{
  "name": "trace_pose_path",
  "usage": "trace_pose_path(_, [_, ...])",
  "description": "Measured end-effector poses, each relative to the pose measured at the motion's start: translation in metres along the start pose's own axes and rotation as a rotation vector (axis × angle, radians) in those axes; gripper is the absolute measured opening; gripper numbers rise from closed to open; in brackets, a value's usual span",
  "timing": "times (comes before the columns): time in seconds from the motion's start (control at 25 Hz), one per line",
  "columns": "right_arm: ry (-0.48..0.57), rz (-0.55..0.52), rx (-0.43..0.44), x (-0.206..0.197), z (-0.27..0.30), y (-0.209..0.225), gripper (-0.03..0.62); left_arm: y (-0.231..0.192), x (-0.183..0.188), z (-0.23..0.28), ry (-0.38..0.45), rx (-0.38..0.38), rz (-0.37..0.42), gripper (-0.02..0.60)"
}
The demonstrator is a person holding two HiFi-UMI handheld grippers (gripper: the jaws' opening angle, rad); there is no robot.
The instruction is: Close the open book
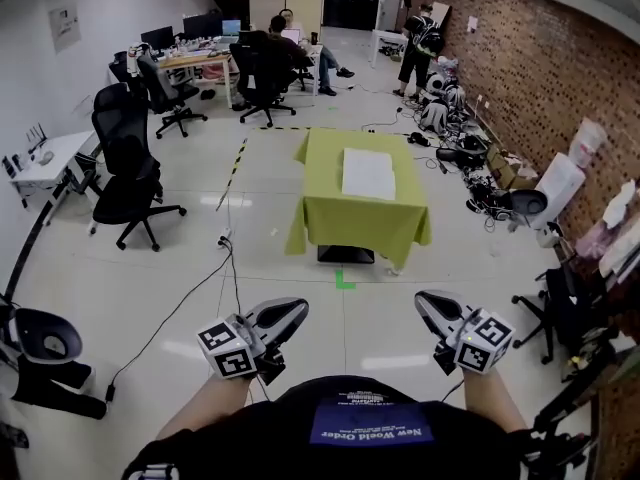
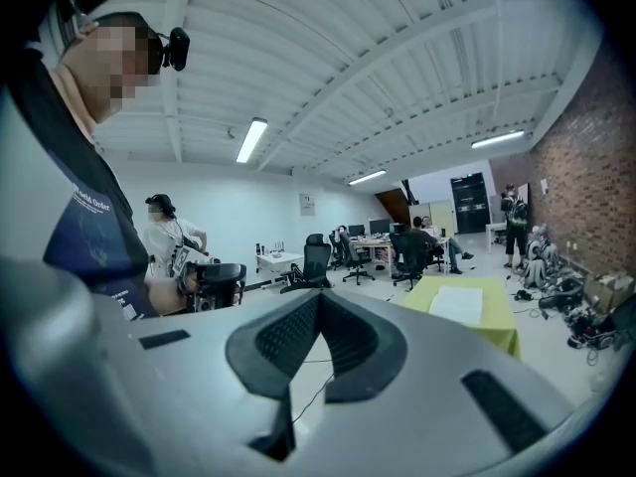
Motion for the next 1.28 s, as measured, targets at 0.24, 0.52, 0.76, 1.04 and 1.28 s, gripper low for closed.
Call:
trace_pose_path(0.24, [0.016,0.024,0.082,-0.006,0.032,0.046,-0.015,-0.017,0.000,0.023,-0.004,0.057,0.015,0.005])
trace_pose_path(0.52, [0.036,-0.017,0.211,0.019,0.053,0.144,-0.015,-0.024,0.014,0.091,0.078,0.158,0.083,0.005])
trace_pose_path(0.76, [0.045,-0.034,0.290,0.022,0.048,0.214,-0.015,-0.024,0.003,0.161,0.100,0.182,0.084,0.005])
trace_pose_path(1.04, [0.028,0.013,0.264,0.009,0.053,0.260,-0.015,-0.049,0.002,0.193,0.087,0.185,0.067,0.005])
trace_pose_path(1.28, [0.036,-0.006,0.188,0.018,0.084,0.275,-0.015,-0.109,0.017,0.204,0.089,0.105,0.042,0.005])
Point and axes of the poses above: the fingertips, and each gripper's own axes: z forward along the fingers, y to its right, x out of its top, the point moved 9 cm from there along -z, backward along the fingers, and after that the axes turned 1 degree about y, right-handed, at the moved point
